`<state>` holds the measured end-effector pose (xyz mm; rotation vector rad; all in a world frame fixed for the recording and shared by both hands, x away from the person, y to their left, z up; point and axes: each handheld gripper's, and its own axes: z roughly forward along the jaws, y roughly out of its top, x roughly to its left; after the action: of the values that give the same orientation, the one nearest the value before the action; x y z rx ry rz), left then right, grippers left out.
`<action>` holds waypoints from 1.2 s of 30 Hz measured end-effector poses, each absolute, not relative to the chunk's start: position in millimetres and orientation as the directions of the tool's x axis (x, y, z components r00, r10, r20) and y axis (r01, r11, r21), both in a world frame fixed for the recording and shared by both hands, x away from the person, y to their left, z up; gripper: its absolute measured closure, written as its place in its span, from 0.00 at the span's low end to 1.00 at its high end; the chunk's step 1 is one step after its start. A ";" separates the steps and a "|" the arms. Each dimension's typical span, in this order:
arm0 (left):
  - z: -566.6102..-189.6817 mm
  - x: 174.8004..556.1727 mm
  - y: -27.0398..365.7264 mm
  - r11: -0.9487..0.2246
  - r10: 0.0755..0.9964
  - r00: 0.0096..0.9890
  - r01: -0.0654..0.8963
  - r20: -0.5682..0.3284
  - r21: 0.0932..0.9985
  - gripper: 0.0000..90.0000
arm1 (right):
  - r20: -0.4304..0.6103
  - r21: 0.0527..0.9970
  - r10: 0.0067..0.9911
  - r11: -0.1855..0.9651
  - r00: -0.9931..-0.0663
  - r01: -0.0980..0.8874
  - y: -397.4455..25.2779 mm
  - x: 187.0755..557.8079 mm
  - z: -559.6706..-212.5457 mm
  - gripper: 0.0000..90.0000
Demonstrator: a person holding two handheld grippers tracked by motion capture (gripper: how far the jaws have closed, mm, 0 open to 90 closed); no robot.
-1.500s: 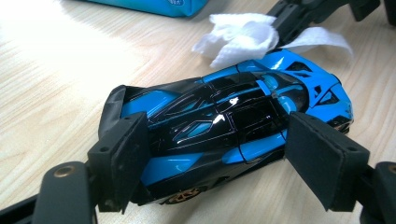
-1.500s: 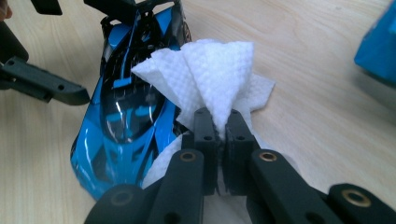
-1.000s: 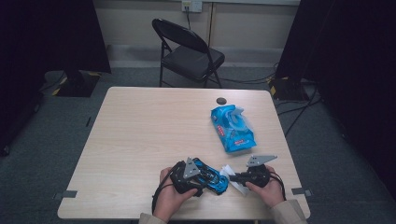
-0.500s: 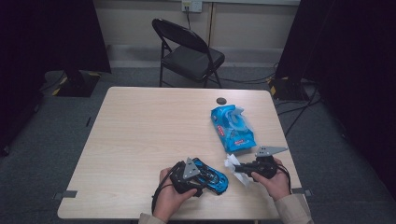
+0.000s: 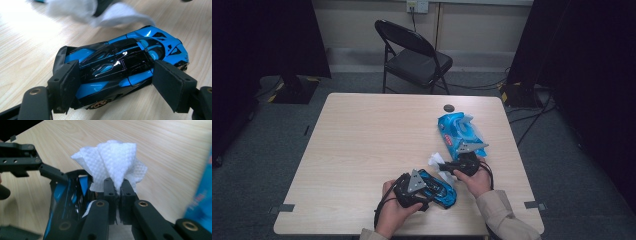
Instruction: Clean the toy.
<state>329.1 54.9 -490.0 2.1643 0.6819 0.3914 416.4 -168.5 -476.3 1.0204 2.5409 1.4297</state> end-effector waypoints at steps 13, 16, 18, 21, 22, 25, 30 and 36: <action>-490.1 329.2 54.9 -0.514 0.596 0.802 0.344 0.039 0.786 0.25 | 0.286 0.730 0.560 0.398 -0.778 0.555 -132.2 424.0 -500.4 0.96; -490.3 329.1 55.3 -0.514 0.596 0.802 0.342 0.041 0.787 0.25 | 0.281 0.728 0.563 0.403 -0.777 0.555 -132.8 423.5 -504.0 0.96; -490.3 329.1 55.2 -0.512 0.596 0.802 0.343 0.039 0.787 0.25 | 0.291 0.726 0.564 0.396 -0.773 0.562 -133.6 423.2 -504.8 0.96; -490.2 329.1 55.5 -0.513 0.597 0.801 0.344 0.039 0.786 0.25 | 0.283 0.727 0.560 0.404 -0.778 0.555 -135.1 422.7 -505.6 0.96; -490.4 329.1 55.5 -0.513 0.597 0.801 0.344 0.040 0.787 0.25 | 0.283 0.726 0.558 0.406 -0.780 0.554 -136.4 421.9 -505.5 0.96; -490.4 329.1 55.5 -0.513 0.597 0.801 0.343 0.040 0.787 0.25 | 0.278 0.728 0.552 0.413 -0.786 0.547 -138.8 420.8 -505.5 0.96; -490.2 329.0 55.2 -0.516 0.596 0.802 0.342 0.043 0.785 0.25 | 0.267 0.732 0.539 0.426 -0.799 0.532 -148.2 415.5 -505.6 0.96; -490.2 329.1 55.0 -0.514 0.597 0.801 0.343 0.040 0.786 0.25 | 0.245 0.730 0.527 0.453 -0.814 0.512 -157.6 409.1 -504.1 0.96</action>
<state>329.1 55.0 -490.2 2.1566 0.6918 0.3902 409.1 -157.6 -504.1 0.9527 2.6625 1.3284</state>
